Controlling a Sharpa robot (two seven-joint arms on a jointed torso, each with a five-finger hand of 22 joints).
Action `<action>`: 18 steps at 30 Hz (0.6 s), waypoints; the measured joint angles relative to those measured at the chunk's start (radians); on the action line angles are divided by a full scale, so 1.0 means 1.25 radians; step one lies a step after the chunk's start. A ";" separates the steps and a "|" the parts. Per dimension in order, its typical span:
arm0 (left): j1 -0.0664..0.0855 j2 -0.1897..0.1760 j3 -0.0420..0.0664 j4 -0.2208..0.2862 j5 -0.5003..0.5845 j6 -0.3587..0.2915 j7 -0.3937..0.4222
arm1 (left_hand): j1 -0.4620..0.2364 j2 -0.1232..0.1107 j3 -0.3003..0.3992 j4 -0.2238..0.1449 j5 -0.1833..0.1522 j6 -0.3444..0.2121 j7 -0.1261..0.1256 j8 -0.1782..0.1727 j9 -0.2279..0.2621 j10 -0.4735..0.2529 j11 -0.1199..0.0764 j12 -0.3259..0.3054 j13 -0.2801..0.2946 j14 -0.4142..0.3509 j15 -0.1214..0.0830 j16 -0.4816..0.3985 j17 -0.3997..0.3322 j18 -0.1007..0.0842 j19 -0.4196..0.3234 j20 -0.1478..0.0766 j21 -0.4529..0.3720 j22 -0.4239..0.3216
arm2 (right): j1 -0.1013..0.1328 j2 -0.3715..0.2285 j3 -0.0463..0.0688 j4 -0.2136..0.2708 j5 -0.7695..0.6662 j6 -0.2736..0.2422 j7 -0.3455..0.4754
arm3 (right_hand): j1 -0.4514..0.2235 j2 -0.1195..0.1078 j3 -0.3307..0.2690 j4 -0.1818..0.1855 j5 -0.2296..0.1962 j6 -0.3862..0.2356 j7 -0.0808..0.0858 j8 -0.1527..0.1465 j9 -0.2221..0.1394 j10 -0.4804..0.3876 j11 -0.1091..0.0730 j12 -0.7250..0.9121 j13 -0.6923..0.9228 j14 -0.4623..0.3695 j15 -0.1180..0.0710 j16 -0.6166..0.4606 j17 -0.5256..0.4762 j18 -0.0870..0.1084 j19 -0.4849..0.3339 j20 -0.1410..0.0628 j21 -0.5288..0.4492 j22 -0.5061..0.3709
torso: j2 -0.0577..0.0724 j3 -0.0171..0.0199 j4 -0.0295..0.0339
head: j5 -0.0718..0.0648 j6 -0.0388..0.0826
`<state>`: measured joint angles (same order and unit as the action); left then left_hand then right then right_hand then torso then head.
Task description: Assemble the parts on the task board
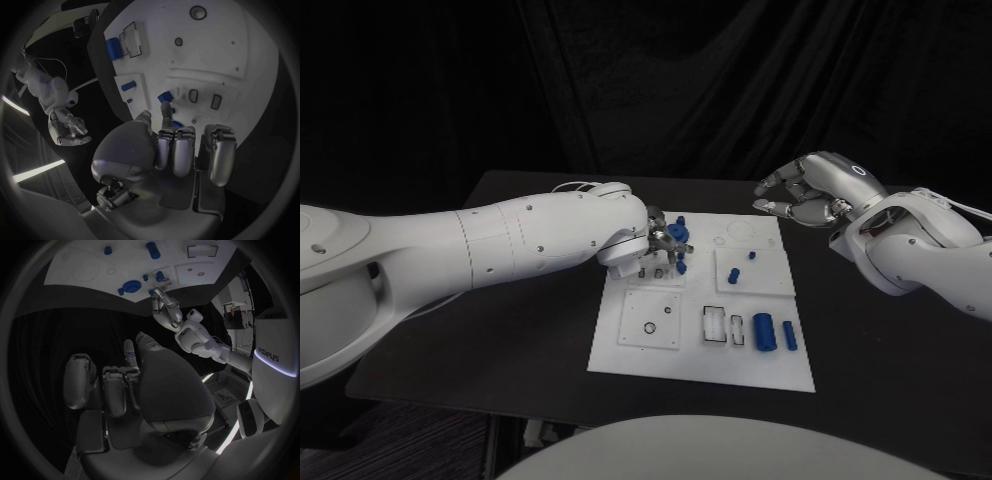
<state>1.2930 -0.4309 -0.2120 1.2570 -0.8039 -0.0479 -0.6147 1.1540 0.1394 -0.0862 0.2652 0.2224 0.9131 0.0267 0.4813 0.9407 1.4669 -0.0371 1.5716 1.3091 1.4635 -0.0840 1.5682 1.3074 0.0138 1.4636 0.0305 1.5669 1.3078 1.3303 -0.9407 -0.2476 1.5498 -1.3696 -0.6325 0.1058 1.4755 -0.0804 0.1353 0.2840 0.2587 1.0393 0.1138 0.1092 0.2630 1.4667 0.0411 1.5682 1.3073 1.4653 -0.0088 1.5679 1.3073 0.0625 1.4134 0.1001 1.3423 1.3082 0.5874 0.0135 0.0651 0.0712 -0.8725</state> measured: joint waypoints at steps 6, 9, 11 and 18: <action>-0.007 0.005 0.000 -0.004 0.000 0.000 0.000 | 0.000 0.000 0.002 0.002 0.015 0.000 0.006 -0.028 -0.009 0.000 0.000 0.000 0.000 0.000 0.000 0.000 0.000 0.000 0.000 0.000 0.000 0.000 | 0.000 0.000 0.000 0.000 0.000 0.001 -0.001 | 0.000 0.000 0.000 0.000 0.000 0.000 0.000 0.000 0.000 0.000 0.000 0.000 0.000 0.000 0.000 0.000 0.000 0.000 0.000 0.000 0.000 0.000 | 0.000 0.0002 -0.0002 | -0.001 0.000; -0.012 0.009 0.000 -0.007 0.000 0.001 0.000 | 0.003 0.003 0.006 -0.001 0.019 0.003 0.009 -0.036 -0.011 0.000 0.000 0.000 0.000 0.000 0.000 0.000 0.000 0.000 0.000 0.000 0.000 0.000 | 0.000 0.000 0.000 0.000 0.000 0.003 -0.002 | 0.000 0.000 0.000 0.000 0.000 0.000 0.000 0.000 0.000 0.000 0.000 0.000 0.000 0.000 0.000 0.000 0.000 0.000 0.000 0.000 0.000 0.000 | 0.000 0.0002 -0.0004 | 0.006 0.000; -0.014 0.010 0.000 -0.008 0.000 0.001 0.000 | 0.003 0.003 0.006 -0.001 0.022 0.003 0.009 -0.038 -0.012 0.000 0.000 0.000 0.000 0.000 0.000 0.000 0.000 0.000 0.000 0.000 0.000 0.000 | 0.000 0.000 0.000 0.000 0.000 0.004 -0.003 | 0.000 0.000 0.000 0.000 0.000 0.000 0.000 0.000 0.000 0.000 0.000 0.000 0.000 0.000 0.000 0.000 0.000 0.000 0.000 0.000 0.000 0.000 | 0.000 0.0002 -0.0005 | 0.007 0.000; -0.018 0.012 0.000 -0.011 0.000 0.002 0.000 | 0.003 0.003 0.008 0.001 0.022 0.005 0.011 -0.050 -0.016 0.000 0.000 0.000 0.000 0.000 0.000 0.000 0.000 0.000 0.000 0.000 0.000 0.000 | 0.000 0.001 0.000 0.000 0.000 0.007 -0.006 | 0.000 0.000 0.000 0.000 0.000 0.000 0.000 0.000 0.000 0.000 0.000 0.000 0.000 0.000 0.000 0.000 0.000 0.000 0.000 0.000 0.000 0.000 | 0.000 0.0005 -0.0005 | 0.004 0.000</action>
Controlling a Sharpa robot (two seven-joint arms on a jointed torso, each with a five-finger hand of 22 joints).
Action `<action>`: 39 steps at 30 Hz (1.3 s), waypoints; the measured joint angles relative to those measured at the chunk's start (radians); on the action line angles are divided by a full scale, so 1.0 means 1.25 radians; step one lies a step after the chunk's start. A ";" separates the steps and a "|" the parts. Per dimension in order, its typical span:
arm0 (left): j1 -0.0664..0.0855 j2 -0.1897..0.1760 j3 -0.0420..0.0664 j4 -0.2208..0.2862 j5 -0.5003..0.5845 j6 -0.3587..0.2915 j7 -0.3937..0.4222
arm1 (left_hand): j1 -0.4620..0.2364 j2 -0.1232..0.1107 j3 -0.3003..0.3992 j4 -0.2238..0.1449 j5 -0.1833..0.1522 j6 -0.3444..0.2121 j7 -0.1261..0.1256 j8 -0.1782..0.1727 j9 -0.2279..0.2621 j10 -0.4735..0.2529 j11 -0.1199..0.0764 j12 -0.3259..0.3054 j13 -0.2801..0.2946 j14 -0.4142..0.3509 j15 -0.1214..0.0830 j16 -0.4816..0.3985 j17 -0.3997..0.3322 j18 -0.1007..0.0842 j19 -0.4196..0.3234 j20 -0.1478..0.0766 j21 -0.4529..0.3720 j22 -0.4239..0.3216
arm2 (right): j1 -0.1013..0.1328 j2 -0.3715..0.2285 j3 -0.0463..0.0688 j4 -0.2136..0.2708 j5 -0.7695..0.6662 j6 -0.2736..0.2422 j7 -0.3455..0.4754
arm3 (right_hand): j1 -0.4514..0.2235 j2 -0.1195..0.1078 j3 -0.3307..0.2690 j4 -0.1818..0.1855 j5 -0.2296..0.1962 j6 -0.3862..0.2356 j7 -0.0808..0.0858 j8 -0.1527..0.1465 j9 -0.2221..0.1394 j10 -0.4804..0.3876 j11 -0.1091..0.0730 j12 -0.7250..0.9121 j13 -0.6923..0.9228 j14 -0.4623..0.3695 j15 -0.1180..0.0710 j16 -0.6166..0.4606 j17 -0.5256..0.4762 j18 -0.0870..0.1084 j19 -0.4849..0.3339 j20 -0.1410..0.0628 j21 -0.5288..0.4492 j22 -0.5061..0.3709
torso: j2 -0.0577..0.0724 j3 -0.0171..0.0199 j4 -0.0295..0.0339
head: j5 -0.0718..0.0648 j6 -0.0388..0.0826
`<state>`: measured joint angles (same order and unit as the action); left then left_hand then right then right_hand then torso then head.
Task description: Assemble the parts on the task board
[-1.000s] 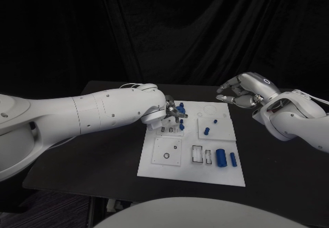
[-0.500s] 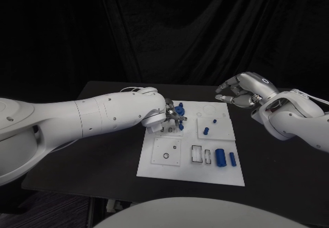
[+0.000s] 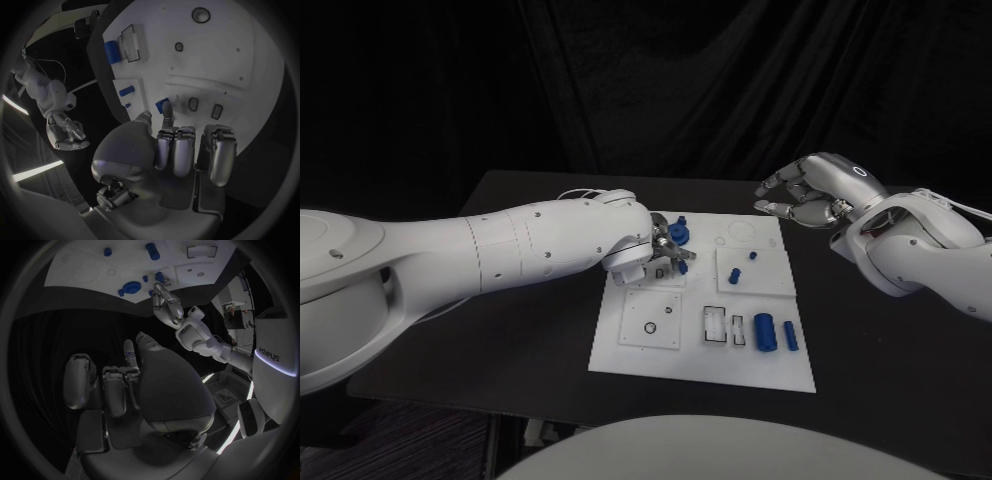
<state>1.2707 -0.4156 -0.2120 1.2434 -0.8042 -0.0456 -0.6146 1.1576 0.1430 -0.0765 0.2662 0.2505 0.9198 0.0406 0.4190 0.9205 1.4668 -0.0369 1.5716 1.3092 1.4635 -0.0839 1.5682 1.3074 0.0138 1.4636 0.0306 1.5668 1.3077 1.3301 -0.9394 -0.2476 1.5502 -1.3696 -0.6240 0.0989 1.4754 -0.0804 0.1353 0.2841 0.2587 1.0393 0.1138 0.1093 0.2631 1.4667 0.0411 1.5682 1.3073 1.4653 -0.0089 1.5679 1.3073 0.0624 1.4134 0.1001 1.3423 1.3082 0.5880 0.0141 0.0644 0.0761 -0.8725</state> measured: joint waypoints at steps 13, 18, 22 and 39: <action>-0.004 0.004 0.000 -0.007 0.000 0.005 0.000 | 0.003 0.003 0.002 -0.002 0.000 0.000 0.000 -0.009 -0.003 0.000 0.000 0.000 0.000 0.000 0.000 0.000 0.000 0.000 0.000 0.000 0.000 0.000 | 0.000 0.001 0.000 0.000 0.000 0.005 -0.004 | 0.000 0.000 0.000 0.000 0.000 0.000 0.000 0.000 0.000 0.000 0.000 0.000 0.000 0.000 0.000 0.000 0.000 0.000 0.000 0.000 0.000 0.000 | -0.001 0.0002 0.0001 | 0.000 0.000; -0.005 0.008 0.000 -0.011 0.000 0.007 0.000 | 0.003 0.003 0.003 -0.003 0.000 0.000 0.000 -0.012 -0.004 0.000 0.000 0.000 0.000 0.000 0.000 0.000 0.000 0.000 0.000 0.000 0.000 0.000 | 0.000 0.001 0.000 0.000 0.000 0.008 -0.005 | 0.000 0.000 0.000 0.000 0.000 0.000 0.000 0.000 0.000 0.000 0.000 0.000 0.000 0.000 0.000 0.000 0.000 0.000 0.000 0.000 0.000 0.000 | -0.001 0.0002 0.0002 | 0.000 0.000; -0.005 0.011 0.000 -0.017 0.000 0.008 0.000 | 0.003 0.003 0.003 -0.003 0.000 0.001 0.001 -0.014 -0.006 0.000 0.000 0.000 0.000 0.000 0.000 0.000 0.000 0.000 0.000 0.000 0.000 0.000 | 0.000 0.001 0.000 0.000 0.000 0.011 -0.007 | 0.000 0.000 0.000 0.000 -0.004 0.000 0.000 0.000 0.000 0.000 0.000 0.000 0.000 0.000 0.000 0.000 0.000 0.000 0.000 0.000 0.000 0.000 | -0.001 0.0002 0.0001 | 0.000 0.000; -0.008 0.020 0.000 -0.034 0.000 0.017 0.000 | 0.007 0.007 0.011 -0.007 0.000 0.003 0.003 -0.034 -0.010 0.000 0.005 0.000 0.000 0.003 0.003 0.000 0.000 0.000 0.000 0.000 0.000 0.000 | 0.000 0.002 0.000 0.001 0.000 0.026 -0.015 | 0.000 0.000 0.000 0.000 -0.007 0.000 0.000 0.000 0.000 0.000 0.000 0.000 0.001 0.000 0.000 0.000 0.000 0.000 0.000 0.000 0.000 0.000 | 0.000 0.0004 -0.0003 | 0.002 0.000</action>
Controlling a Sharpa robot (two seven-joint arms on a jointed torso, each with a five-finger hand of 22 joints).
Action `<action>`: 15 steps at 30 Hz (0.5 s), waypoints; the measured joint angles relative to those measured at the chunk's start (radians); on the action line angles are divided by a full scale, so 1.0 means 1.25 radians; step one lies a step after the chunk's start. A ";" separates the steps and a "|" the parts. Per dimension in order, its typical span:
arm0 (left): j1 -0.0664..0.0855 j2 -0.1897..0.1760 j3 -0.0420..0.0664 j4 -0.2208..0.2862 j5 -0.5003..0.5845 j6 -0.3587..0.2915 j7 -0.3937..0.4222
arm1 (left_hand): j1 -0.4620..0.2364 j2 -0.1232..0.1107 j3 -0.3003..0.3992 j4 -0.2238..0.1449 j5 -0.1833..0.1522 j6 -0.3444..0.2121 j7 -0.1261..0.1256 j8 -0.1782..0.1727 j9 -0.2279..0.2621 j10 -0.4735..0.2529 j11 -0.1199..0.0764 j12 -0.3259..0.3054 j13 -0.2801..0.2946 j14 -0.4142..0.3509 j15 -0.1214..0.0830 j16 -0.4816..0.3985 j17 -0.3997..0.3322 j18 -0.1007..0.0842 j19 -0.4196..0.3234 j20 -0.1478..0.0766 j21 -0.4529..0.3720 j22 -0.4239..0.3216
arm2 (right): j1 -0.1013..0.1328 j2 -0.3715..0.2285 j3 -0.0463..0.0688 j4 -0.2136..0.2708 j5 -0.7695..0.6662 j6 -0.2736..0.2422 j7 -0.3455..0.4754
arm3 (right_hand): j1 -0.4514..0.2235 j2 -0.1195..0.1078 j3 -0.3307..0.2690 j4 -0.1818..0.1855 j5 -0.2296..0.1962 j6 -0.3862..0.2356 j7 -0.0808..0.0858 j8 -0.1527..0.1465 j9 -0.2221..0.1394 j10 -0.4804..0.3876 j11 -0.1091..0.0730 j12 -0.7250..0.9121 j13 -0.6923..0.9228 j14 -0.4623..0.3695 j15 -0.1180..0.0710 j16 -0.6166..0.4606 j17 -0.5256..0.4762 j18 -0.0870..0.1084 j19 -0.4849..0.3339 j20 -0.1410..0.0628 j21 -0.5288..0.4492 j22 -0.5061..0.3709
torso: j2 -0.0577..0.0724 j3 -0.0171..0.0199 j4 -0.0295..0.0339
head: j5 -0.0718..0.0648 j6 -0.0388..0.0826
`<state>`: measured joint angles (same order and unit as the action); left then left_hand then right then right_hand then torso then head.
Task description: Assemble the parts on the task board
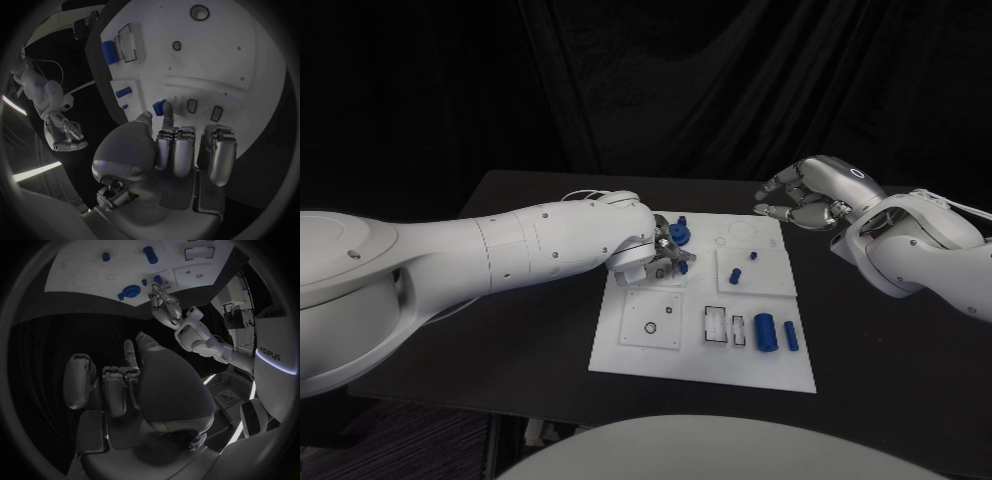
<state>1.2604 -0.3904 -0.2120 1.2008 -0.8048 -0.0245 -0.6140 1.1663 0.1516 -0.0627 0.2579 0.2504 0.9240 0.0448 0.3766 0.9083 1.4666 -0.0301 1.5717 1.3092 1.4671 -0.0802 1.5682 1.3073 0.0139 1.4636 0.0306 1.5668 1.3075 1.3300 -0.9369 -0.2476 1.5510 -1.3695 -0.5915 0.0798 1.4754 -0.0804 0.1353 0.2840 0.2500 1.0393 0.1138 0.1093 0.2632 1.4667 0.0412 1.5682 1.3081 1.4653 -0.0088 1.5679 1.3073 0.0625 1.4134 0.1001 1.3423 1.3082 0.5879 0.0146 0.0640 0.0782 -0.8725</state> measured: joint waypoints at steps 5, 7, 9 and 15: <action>-0.001 0.003 0.000 -0.005 0.000 0.006 0.000 | 0.000 0.000 0.000 0.000 0.000 0.000 0.000 -0.003 -0.001 0.000 0.000 0.000 0.000 0.000 0.000 0.000 0.000 0.000 0.000 0.000 0.000 0.000 | 0.000 0.001 0.000 0.000 0.000 0.005 -0.002 | 0.000 0.000 0.000 0.000 -0.003 0.000 0.000 0.000 0.000 0.000 0.000 0.000 0.000 0.000 0.000 0.000 0.000 0.000 0.000 0.000 0.000 0.000 | 0.000 0.0000 0.0000 | 0.000 0.000; -0.002 0.004 0.000 -0.007 0.000 0.008 0.000 | 0.000 0.000 0.000 0.000 0.000 0.000 0.000 -0.004 -0.001 0.000 0.000 0.000 0.000 0.000 0.000 0.000 0.000 0.000 0.000 0.000 0.000 0.000 | 0.000 0.001 0.000 0.000 0.000 0.006 -0.003 | 0.000 0.000 0.000 0.000 -0.003 0.000 0.000 0.000 0.000 0.000 0.000 0.000 0.000 0.000 0.000 0.000 0.000 0.000 0.000 0.000 0.000 0.000 | 0.000 0.0001 0.0000 | 0.000 0.000; -0.002 0.006 0.000 -0.010 0.000 0.010 0.000 | 0.003 -0.003 0.004 -0.004 0.000 0.000 0.000 -0.004 -0.001 0.000 0.000 0.000 0.000 0.000 0.000 0.000 0.000 0.000 0.000 0.000 0.000 0.000 | 0.000 0.001 0.000 0.001 0.000 0.007 -0.004 | 0.000 0.000 0.000 0.000 -0.003 0.000 0.000 0.000 0.000 0.000 0.000 0.000 0.000 0.000 0.000 0.000 0.000 0.000 0.000 0.000 0.000 0.000 | 0.000 0.0001 0.0000 | -0.001 0.000; -0.003 0.009 0.000 -0.015 0.000 0.017 0.000 | 0.010 -0.003 0.008 -0.008 0.000 0.000 0.000 -0.009 -0.002 0.000 0.000 0.000 0.000 0.000 0.000 0.000 0.000 0.000 0.003 0.003 0.000 0.000 | 0.000 0.001 0.000 0.002 0.000 0.011 -0.006 | 0.000 0.000 0.000 0.000 -0.003 0.000 0.000 0.000 0.000 0.000 0.000 0.000 0.000 0.000 0.000 0.000 0.000 0.000 0.000 0.000 0.000 0.000 | 0.000 0.0002 0.0000 | -0.002 0.000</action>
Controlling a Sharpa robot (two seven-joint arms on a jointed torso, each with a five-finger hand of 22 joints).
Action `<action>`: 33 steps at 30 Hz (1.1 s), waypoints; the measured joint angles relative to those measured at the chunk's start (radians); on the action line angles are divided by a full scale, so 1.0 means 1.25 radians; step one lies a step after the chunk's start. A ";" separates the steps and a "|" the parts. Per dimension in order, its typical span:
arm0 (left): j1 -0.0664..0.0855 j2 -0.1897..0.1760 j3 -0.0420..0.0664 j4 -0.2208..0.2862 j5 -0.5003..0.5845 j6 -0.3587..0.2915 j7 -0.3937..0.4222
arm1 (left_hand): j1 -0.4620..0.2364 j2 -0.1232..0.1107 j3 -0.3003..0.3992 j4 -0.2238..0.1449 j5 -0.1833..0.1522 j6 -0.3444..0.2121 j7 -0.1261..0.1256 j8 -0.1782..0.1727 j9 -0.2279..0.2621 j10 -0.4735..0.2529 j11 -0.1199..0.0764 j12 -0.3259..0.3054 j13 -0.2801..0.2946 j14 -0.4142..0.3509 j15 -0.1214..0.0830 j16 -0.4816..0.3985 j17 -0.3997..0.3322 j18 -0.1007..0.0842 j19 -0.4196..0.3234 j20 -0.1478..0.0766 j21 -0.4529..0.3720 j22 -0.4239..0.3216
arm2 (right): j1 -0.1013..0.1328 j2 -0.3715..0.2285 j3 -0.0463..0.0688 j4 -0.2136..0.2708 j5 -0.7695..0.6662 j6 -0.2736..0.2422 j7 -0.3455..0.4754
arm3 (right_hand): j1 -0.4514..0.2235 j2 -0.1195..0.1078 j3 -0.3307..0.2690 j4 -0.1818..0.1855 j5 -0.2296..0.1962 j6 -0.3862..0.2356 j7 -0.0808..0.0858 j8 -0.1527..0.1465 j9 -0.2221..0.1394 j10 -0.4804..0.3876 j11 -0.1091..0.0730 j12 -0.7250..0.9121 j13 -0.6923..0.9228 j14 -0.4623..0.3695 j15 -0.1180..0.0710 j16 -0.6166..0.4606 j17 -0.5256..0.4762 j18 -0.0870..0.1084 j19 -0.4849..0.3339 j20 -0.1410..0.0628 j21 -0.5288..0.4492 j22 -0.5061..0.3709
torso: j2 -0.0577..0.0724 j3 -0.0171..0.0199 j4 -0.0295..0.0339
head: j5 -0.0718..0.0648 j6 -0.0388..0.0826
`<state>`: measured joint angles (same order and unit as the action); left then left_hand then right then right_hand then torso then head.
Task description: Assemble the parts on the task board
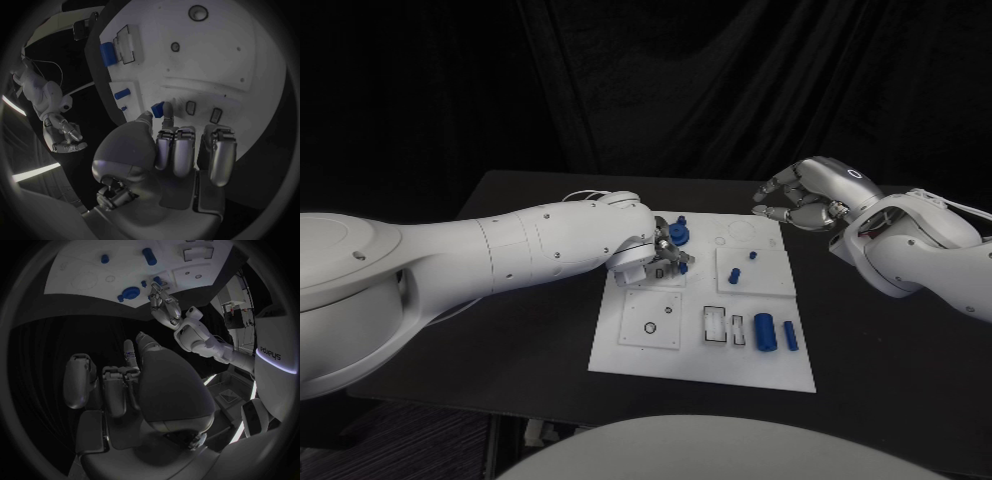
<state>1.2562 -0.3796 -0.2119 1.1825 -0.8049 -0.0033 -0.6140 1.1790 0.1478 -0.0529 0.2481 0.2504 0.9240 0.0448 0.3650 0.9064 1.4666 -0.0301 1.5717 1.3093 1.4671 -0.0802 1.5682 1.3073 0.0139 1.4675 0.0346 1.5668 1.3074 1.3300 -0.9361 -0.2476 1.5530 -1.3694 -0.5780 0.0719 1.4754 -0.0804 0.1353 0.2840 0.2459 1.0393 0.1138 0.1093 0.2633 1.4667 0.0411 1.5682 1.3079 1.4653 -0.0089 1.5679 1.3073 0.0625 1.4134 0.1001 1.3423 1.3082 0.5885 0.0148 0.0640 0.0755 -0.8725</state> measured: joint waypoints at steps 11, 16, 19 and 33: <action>-0.001 0.002 0.000 -0.005 0.000 0.015 0.001 | 0.007 0.001 0.005 -0.005 0.000 0.003 0.003 -0.009 0.000 0.000 0.000 0.000 0.000 0.000 0.000 0.000 0.000 0.000 0.000 0.000 0.000 0.000 | 0.000 0.000 0.000 0.001 0.000 0.007 -0.004 | 0.000 0.000 0.000 0.000 -0.005 0.000 0.000 0.000 0.000 0.000 0.000 0.000 0.000 0.000 0.000 0.000 0.000 0.000 0.000 0.000 0.004 0.000 | 0.000 0.0002 -0.0001 | 0.000 0.000; -0.001 0.003 0.000 -0.006 0.000 0.018 0.001 | 0.007 0.001 0.010 -0.010 0.004 0.003 0.003 -0.016 0.000 0.000 0.000 0.000 0.000 0.000 0.000 0.000 0.000 0.000 0.000 0.000 0.000 0.000 | 0.000 -0.001 0.000 0.002 0.000 0.009 -0.006 | 0.000 0.000 0.000 0.000 -0.005 0.000 0.000 0.000 0.000 0.000 0.000 0.000 0.000 0.000 0.000 0.000 0.000 0.000 0.000 0.000 0.004 0.000 | 0.000 0.0003 -0.0001 | 0.000 0.000; -0.001 0.002 0.001 -0.005 0.000 0.019 0.002 | 0.010 -0.002 0.013 -0.013 0.024 0.003 0.003 -0.023 0.000 0.000 0.000 0.000 0.000 0.000 0.000 0.000 0.000 0.000 0.000 0.000 0.000 0.000 | 0.000 -0.001 0.000 0.002 0.000 0.011 -0.007 | 0.000 0.000 0.000 0.000 -0.005 0.000 0.000 0.000 0.000 0.000 0.000 0.000 0.000 0.000 0.000 0.000 0.000 0.000 0.000 0.000 0.007 0.000 | 0.000 0.0003 -0.0002 | 0.000 0.000; -0.002 -0.006 0.001 0.002 0.000 0.018 0.004 | 0.023 -0.012 0.048 -0.034 0.097 0.009 0.003 -0.048 0.006 0.000 0.000 0.000 0.000 -0.003 0.003 0.000 0.000 0.000 0.000 0.000 0.000 0.000 | 0.000 -0.001 0.000 0.002 0.000 0.019 -0.011 | 0.002 0.002 0.000 0.000 -0.005 0.000 0.000 0.000 0.000 0.000 0.000 0.000 0.000 0.000 0.000 0.000 0.000 0.000 0.000 0.000 0.007 0.000 | 0.000 0.0003 -0.0002 | 0.001 0.000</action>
<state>1.2535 -0.3865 -0.2105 1.1851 -0.8049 0.0190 -0.6084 1.2082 0.1327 0.0071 0.2051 0.3716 0.9347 0.0483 0.3055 0.9140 1.4666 -0.0301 1.5717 1.3096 1.4634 -0.0766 1.5682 1.3073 0.0140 1.4673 0.0344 1.5668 1.3074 1.3300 -0.9372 -0.2476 1.5560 -1.3694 -0.5540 0.0577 1.4784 -0.0774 0.1353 0.2840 0.2393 1.0393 0.1138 0.1093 0.2633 1.4667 0.0412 1.5682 1.3076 1.4653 -0.0088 1.5679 1.3073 0.0625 1.4134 0.1001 1.3516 1.3082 0.5879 0.0151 0.0639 0.0771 -0.8725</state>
